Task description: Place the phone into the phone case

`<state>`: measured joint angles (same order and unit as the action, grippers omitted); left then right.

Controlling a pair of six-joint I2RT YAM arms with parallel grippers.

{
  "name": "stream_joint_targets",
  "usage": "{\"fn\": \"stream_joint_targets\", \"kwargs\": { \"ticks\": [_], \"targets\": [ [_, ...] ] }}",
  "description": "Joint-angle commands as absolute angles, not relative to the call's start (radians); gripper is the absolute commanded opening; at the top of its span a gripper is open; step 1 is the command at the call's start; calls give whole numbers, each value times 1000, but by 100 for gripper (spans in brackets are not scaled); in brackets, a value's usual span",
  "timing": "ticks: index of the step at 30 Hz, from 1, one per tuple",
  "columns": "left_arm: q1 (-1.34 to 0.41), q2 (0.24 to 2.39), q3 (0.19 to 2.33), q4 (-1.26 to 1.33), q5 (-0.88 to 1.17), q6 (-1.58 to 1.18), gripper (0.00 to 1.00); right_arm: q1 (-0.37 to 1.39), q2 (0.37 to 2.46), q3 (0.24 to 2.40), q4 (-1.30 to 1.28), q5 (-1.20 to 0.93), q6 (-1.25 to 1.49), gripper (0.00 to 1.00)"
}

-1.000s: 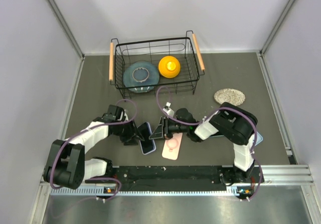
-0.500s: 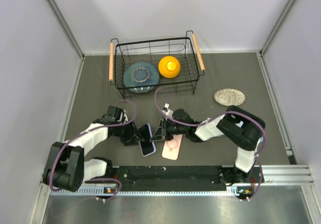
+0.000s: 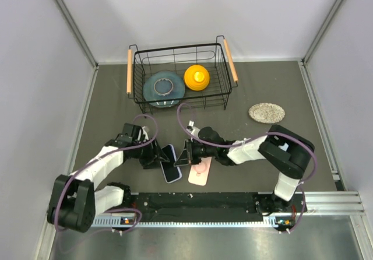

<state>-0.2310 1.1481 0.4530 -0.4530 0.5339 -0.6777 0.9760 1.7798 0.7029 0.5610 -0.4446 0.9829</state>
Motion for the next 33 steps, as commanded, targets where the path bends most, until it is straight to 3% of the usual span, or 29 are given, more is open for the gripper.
{"fn": "stream_joint_targets", "kwargs": {
  "ticks": [1,9,17,20,33],
  "targets": [
    [-233,1028,567,-528,538,-638,62,996,1620,716,568,-437,922,0],
    [-229,817,592,-477,684,-643,66,936,1338,663,402,-379,917,0],
    [-229,701,463,-123,934,-785,66,899,1132,604,373,-313,900,0],
    [-230,680,410,64,1014,-889,66,897,1103,603,431,-336,928,0],
    [-236,686,367,228,1074,-980,62,897,1158,514,854,-457,1111,0]
  ]
}}
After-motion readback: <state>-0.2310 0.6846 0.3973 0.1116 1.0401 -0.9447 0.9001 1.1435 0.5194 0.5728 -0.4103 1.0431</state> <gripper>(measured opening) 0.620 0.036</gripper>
